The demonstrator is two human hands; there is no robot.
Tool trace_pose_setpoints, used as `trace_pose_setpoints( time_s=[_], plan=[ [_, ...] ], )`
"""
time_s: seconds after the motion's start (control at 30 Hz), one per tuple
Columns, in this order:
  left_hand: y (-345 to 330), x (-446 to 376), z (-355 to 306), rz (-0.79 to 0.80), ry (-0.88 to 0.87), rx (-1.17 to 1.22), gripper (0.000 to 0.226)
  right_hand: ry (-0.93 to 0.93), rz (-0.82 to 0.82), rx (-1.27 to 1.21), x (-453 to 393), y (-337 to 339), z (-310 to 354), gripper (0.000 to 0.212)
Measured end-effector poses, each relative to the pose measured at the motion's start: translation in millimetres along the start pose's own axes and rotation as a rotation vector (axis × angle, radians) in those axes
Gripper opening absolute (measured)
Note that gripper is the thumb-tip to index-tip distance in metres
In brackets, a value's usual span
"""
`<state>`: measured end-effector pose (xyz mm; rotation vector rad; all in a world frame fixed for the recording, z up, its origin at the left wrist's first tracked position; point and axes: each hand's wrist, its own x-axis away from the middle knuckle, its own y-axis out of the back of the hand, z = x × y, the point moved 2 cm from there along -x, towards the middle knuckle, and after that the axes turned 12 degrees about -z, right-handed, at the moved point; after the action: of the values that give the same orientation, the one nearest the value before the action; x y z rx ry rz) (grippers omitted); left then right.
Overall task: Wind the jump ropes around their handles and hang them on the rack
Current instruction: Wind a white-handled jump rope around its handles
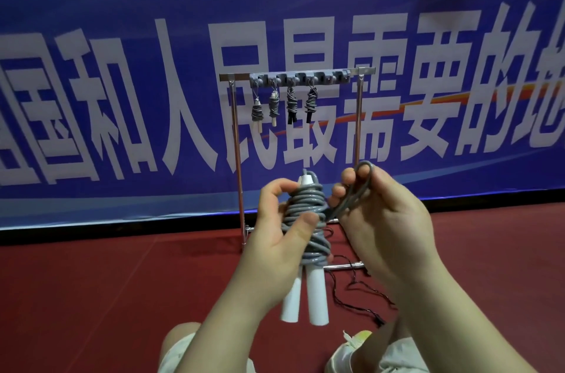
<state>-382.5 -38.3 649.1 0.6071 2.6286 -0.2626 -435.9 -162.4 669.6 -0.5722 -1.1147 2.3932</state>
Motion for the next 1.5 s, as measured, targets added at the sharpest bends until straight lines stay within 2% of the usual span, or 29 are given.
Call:
trace_pose_setpoints(
  time_s=[0.13,0.2,0.33,0.43,0.53,0.73,0.87,0.97,1.13,1.27,1.43,1.5],
  plan=[
    [5,0,-6,0.016,0.15,0.259,0.022,0.144,0.077,0.241,4,-8,-1,0.018],
    [6,0,-4,-0.022,0.211,0.366,0.022,0.173,0.061,0.344,5,-13,-1,0.019],
    [8,-3,3,-0.047,0.202,0.296,0.038,0.192,0.018,0.453,5,-17,-1,0.021],
    [5,-3,10,-0.004,0.251,0.14,0.053,0.204,0.015,0.476,7,-17,-2,0.023],
    [0,0,17,0.007,0.37,0.184,0.06,0.197,0.02,0.437,10,-21,-4,0.021],
    [-5,3,13,-0.046,0.544,0.316,0.035,0.115,0.124,0.291,21,-28,-15,0.017],
    [-2,1,8,-0.091,0.481,0.32,0.034,0.15,0.131,0.212,24,-27,-13,0.014],
    [-1,-2,2,-0.059,0.396,0.289,0.032,0.174,0.167,0.199,28,-27,-8,0.013],
    [0,-3,3,-0.085,0.312,0.263,0.042,0.234,0.127,0.41,24,-21,-1,0.02],
    [9,-6,3,-0.161,0.265,0.301,0.044,0.311,0.169,0.72,21,-18,11,0.017],
    [12,-6,0,-0.142,0.216,0.321,0.038,0.269,0.176,0.752,21,-22,20,0.014],
    [12,-4,0,-0.137,0.234,0.337,0.038,0.198,0.181,0.692,22,-24,20,0.016]
  ],
)
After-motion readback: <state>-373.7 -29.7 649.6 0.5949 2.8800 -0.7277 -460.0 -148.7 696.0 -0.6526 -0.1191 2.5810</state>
